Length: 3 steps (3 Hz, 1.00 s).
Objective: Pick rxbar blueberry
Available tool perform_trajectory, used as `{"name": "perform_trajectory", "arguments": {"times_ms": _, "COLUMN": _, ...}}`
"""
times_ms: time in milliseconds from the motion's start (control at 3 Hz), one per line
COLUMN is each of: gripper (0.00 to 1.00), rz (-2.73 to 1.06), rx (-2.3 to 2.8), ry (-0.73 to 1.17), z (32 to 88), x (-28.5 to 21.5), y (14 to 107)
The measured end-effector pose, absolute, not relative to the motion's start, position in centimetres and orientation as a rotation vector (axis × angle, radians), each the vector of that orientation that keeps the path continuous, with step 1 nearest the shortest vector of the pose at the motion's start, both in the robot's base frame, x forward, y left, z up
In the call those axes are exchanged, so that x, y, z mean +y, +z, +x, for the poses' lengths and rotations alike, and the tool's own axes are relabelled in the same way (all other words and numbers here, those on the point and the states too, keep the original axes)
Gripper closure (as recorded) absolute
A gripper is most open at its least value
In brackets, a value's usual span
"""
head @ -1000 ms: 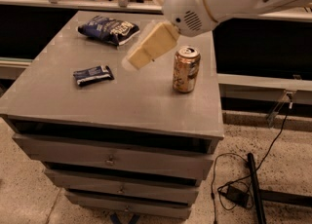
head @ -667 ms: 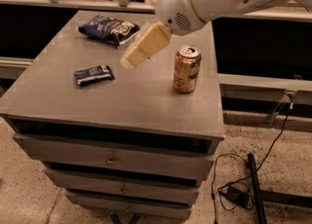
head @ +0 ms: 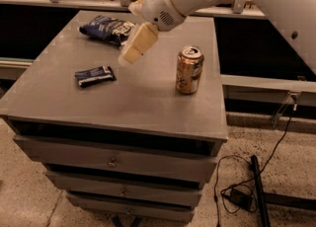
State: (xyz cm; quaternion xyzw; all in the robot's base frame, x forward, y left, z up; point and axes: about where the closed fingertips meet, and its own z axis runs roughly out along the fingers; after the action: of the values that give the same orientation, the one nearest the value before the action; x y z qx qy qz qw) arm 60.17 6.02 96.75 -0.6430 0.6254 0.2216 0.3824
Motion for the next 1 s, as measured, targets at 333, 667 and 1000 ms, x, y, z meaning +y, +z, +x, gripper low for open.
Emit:
{"name": "perform_trajectory", "arguments": {"times_ms": 333, "gripper": 0.0, "rz": -1.708, "rx": 1.589, "ry": 0.613, "z": 61.3, "x": 7.5, "y": 95.0}}
{"name": "perform_trajectory", "arguments": {"times_ms": 667, "gripper": 0.0, "rz": -1.779, "rx": 1.593, "ry": 0.676, "z": 61.8, "x": 9.4, "y": 92.7}}
{"name": "perform_trajectory", "arguments": {"times_ms": 1000, "gripper": 0.0, "rz": -1.838, "rx": 1.6, "ry": 0.746, "z": 62.2, "x": 10.7, "y": 90.4}}
